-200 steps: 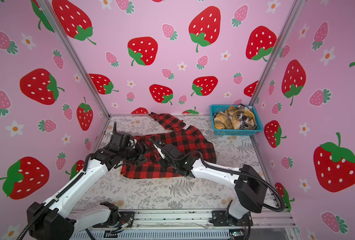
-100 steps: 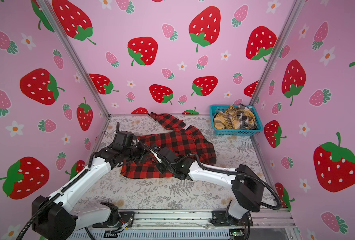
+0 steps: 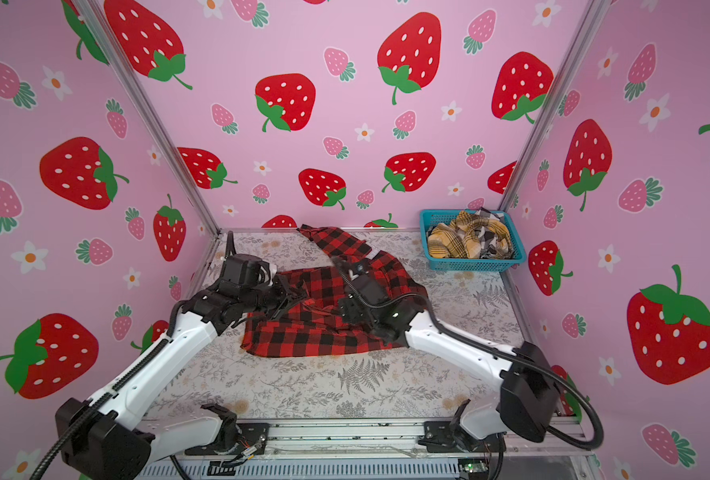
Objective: Fold and stack the long sleeve shirts
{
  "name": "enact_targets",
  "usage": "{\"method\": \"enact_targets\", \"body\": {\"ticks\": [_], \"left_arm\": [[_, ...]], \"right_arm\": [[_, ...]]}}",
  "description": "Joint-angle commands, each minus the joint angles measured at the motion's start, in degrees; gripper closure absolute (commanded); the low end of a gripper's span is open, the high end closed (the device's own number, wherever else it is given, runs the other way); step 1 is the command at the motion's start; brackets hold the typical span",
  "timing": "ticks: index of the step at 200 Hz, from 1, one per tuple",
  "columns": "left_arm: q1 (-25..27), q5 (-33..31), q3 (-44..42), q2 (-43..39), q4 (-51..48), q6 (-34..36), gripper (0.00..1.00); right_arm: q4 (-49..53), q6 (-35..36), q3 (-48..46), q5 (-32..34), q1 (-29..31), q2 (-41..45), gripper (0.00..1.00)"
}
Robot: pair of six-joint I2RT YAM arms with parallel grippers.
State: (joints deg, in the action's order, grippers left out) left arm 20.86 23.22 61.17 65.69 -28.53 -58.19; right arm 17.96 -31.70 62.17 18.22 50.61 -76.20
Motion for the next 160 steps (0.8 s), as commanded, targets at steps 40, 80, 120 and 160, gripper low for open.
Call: {"method": "enact_targets", "body": {"ticks": [40, 80, 120, 160], "left_arm": [[-0.3, 0.8, -6.0, -10.3, 3.1, 3.0, 1.0], [-0.4, 1.7, -7.5, -12.7, 3.3, 2.8, 1.0], [-0.6, 0.2, -7.5, -15.4, 0.3, 4.2, 1.0], [-3.8, -3.1, -7.9, -16.6, -6.7, 6.5, 1.0]], "right_arm": [[-9.9, -29.4, -22.9, -37.5, -20.0, 10.1, 0.07], [-26.7, -38.7, -28.3, -46.8, -23.7, 3.8, 0.05], [-31.1, -40.8, -26.9, -46.5, -26.3, -5.0, 0.21], [-32.9, -40.6, -25.8, -46.7, -28.3, -8.5, 0.71]]}}
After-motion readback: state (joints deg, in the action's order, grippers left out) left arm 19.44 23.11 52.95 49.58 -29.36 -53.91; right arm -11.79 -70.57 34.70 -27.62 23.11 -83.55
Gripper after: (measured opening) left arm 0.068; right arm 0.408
